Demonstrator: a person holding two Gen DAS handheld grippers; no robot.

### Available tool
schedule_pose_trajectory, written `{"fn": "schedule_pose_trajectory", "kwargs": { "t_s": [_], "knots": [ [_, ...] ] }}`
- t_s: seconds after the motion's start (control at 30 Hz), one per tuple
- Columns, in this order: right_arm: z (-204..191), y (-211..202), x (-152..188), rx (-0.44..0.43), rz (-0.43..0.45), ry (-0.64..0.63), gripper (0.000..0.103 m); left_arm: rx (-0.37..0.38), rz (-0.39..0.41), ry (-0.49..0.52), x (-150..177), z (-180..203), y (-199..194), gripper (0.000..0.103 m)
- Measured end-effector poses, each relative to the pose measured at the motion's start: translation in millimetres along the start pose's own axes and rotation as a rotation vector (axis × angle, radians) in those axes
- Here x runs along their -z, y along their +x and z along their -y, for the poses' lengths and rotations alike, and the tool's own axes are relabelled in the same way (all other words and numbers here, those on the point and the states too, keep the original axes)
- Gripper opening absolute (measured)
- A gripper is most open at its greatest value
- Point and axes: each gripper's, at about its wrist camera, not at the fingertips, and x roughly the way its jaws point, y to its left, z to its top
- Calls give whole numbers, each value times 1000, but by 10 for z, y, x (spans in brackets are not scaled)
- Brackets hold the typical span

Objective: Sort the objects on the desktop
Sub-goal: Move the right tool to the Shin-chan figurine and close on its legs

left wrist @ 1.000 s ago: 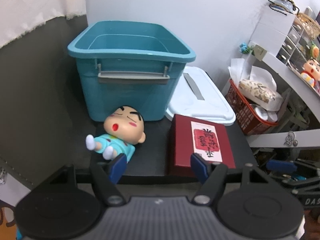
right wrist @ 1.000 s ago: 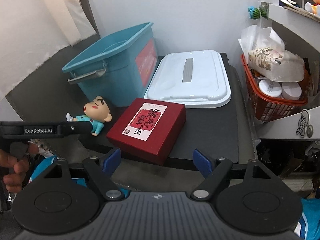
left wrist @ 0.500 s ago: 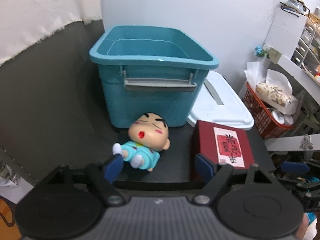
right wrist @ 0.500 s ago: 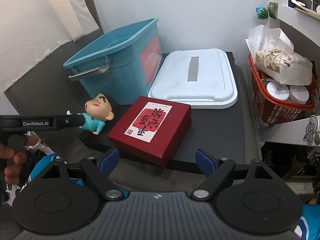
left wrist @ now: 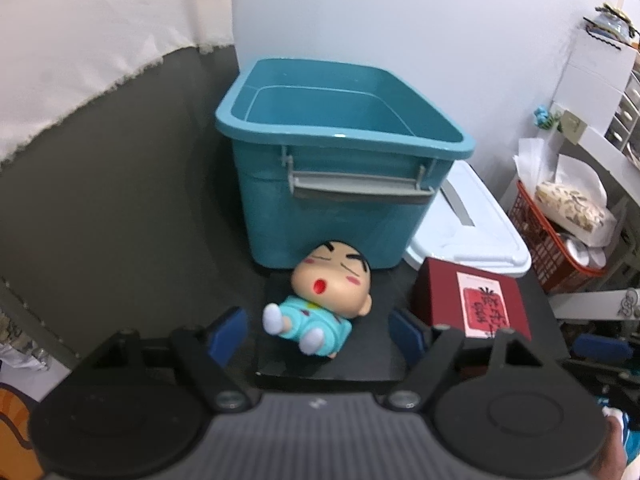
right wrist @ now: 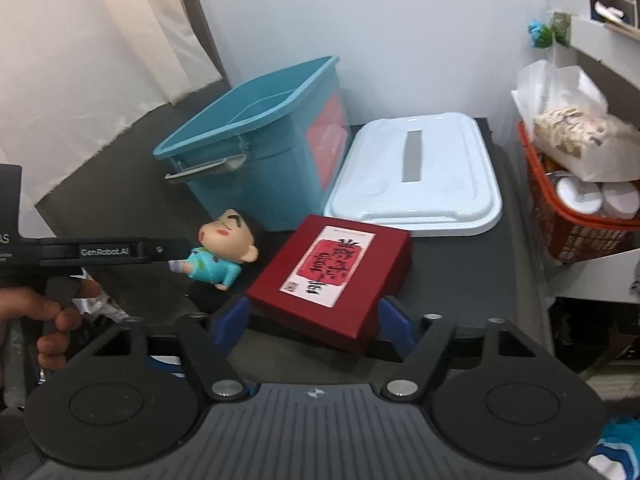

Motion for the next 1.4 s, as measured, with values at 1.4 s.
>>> {"fn": "schedule_pose_trajectory", "kwargs": {
  "t_s": [1.4],
  "knots": [
    [-973,1102,-130,-189,14,-37,30,80,27,-79,-99,-192,10,76]
  ]
}}
